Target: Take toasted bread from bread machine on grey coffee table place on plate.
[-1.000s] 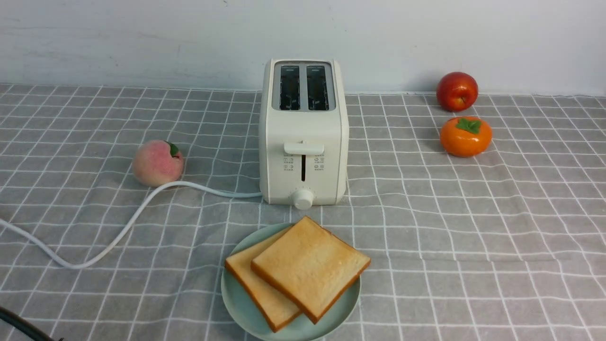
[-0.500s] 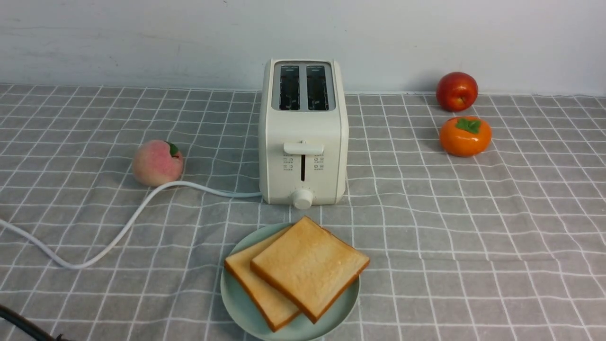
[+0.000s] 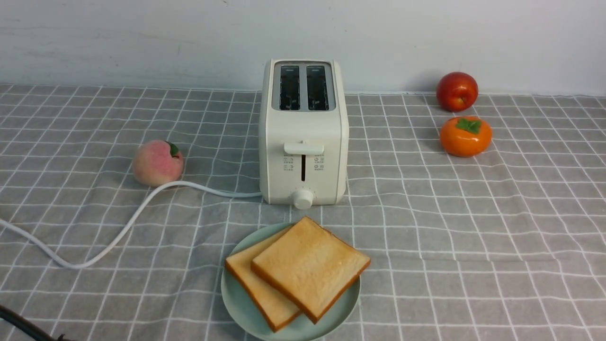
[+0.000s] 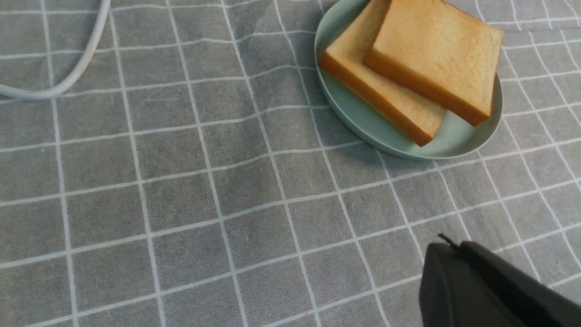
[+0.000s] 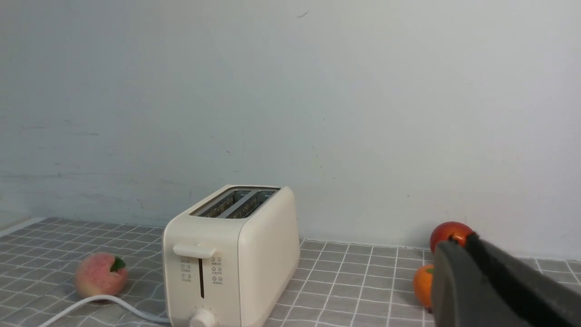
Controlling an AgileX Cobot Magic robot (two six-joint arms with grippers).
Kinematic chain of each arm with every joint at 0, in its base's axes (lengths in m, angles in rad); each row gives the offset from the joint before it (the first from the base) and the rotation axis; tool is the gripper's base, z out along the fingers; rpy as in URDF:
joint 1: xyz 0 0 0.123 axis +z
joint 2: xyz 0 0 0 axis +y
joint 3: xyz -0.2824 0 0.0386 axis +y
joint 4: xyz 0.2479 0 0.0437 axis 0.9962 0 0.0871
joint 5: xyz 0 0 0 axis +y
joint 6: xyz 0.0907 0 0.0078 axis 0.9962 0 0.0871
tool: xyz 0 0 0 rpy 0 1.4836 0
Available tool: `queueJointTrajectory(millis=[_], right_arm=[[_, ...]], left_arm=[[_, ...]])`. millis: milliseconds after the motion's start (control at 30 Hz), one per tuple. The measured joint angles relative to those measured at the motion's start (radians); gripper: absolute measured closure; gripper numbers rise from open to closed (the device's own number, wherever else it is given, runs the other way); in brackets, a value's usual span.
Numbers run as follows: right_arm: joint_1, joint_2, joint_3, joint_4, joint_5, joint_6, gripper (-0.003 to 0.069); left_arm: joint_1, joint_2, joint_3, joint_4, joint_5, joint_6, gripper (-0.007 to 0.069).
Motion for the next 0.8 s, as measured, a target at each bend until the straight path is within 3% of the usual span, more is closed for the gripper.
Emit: queueJointTrajectory(millis=[400,600,700,800], right_arm=[[0.0,0.0,0.0,-0.002,0.0,0.0,0.0619],[0.0,0.0,0.0,-0.001,0.0,0.0,0.0617],[0.0,0.0,0.0,-0.001,0.0,0.0,0.0615],[0.0,0.0,0.0,-0.001,0.0,0.0,0.0612]], left_arm=[[0.0,-0.014,0.02,0.012,-0.012,0.0,0.0636],[0.0,-0.157,0.123,0.034,-0.177,-0.019,0.0634],[0.0,-0.303,0.24,0.13,-0.333,-0.146,0.063],[0.0,-0.381,0.319,0.23,-0.385,-0.254,0.0629]])
